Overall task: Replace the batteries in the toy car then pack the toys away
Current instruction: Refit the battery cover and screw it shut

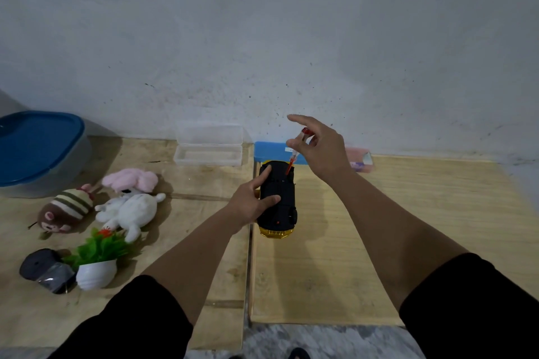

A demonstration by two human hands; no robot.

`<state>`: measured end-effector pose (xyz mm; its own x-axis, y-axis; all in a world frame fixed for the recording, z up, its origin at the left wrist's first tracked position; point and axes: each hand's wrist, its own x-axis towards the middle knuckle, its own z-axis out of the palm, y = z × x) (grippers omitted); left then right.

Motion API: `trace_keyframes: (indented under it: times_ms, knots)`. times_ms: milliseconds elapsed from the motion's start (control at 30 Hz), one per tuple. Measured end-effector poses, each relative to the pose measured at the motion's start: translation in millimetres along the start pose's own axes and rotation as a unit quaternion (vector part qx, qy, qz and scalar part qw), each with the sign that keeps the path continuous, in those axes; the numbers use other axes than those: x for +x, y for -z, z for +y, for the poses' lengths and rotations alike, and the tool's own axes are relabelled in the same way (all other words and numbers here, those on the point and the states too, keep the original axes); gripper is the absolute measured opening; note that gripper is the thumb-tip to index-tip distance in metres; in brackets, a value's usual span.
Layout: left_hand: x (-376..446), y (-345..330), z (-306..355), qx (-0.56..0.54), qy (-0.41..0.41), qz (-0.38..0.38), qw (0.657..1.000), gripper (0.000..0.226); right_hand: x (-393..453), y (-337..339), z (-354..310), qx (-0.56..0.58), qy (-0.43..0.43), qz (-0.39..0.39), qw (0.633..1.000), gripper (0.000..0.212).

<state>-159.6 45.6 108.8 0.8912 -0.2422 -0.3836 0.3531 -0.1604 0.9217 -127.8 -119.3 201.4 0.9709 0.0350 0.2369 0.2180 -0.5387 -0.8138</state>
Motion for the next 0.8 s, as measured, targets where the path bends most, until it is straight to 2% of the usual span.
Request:
trace_keyframes:
  times_ms: [167,267,333,500,733,800]
  knots:
    - [1.0,-0.7,-2.4,0.014,-0.003,0.003,1.000,0.076,-0.1,4.9,-9.2,0.061,-0.055,-0.075,0.994,0.009]
    - [0.0,2.7,-3.3,0.010,-0.005,0.013,1.000,0.077,0.7,8.6,-11.0,0.124,-0.078,-0.132,0.980,0.019]
    - [-0.2,5.6,-2.8,0.017,-0.013,0.012,1.000,0.077,0.6,10.0,-13.2,0.156,-0.093,-0.128,0.975,0.021]
    - [-2.3,5.3,0.0,0.029,-0.027,-0.001,0.999,0.078,-3.7,8.7,-14.5,0.202,-0.096,-0.085,0.971,0.009]
    - [-3.9,5.3,2.4,0.038,-0.035,-0.012,0.999,0.080,-6.8,3.1,-18.7,0.227,-0.090,-0.101,0.964,0.028]
    - [-4.9,4.4,2.8,0.037,-0.034,-0.017,0.999,0.080,-6.7,2.9,-21.4,0.218,-0.092,-0.086,0.968,0.021]
